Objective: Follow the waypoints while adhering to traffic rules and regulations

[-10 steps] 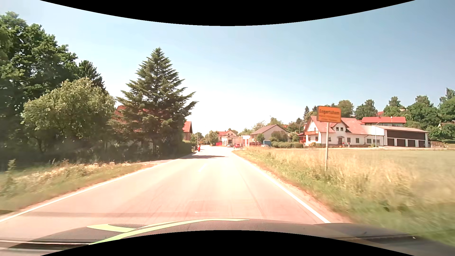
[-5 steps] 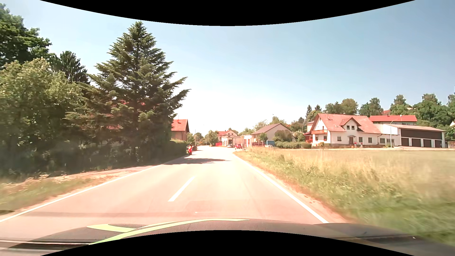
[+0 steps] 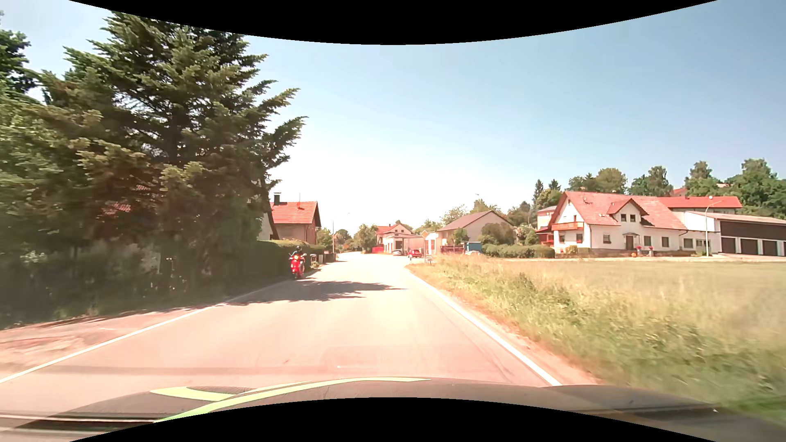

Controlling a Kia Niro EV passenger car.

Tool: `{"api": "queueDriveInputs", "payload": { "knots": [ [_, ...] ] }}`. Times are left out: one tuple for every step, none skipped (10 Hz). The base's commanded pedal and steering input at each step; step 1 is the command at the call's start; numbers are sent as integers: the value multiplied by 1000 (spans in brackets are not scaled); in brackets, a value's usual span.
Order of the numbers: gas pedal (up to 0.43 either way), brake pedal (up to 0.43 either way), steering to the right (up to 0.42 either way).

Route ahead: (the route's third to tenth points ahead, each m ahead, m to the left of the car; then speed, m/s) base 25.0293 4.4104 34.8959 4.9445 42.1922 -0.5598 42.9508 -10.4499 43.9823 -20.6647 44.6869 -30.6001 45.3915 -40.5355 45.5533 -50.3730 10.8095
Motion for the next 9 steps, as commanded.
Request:
{"api": "queueDriveInputs", "payload": {
  "knots": [
    [0,85,-3],
    [0,91,-5],
    [0,91,-7],
    [0,91,-8],
    [0,91,-8],
    [0,98,-8],
    [0,98,-8],
    [0,98,-8],
    [0,104,-9]
  ]
}}
